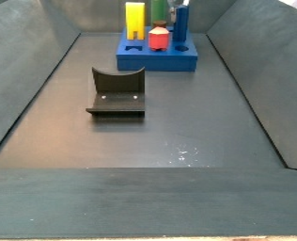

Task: Pick up the star object. Move up. Move to above the board. Insert the star object.
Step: Insert the star object.

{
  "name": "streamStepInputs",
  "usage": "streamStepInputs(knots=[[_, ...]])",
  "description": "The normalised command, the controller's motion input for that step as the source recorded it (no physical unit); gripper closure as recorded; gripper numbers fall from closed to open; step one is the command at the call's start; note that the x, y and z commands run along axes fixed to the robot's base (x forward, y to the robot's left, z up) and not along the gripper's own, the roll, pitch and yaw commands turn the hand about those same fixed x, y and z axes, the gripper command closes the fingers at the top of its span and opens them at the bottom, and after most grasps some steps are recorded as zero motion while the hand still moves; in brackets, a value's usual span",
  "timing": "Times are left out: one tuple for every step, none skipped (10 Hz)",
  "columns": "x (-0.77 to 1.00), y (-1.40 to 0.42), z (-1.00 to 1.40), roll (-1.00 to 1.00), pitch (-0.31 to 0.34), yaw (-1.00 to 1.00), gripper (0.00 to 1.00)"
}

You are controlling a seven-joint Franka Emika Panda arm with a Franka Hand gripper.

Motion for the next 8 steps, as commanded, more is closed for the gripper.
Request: streamStepInputs(knots=[[0.00, 0.00, -0.54, 0.00, -0.147, 0.00, 1.00], [-0.03, -0.07, -0.79, 0.03, -0.207, 0.00, 1.00], [-0.03, -0.15, -0.78, 0.07, -0.157, 0.00, 1.00], [0.00, -0.14, -0.67, 0.05, -0.124, 0.00, 1.00], [-0.04, -0.32, -0.64, 0.10, -0.170, 0.08, 1.00], [-0.08, -0.01, -0.20, -0.01, -0.193, 0.05, 1.00], [-0.04, 0.00, 0.00, 0.00, -0.054, 0.00, 1.00], [0.00, 0.00, 0.00, 0.00, 0.000, 0.00, 1.00]])
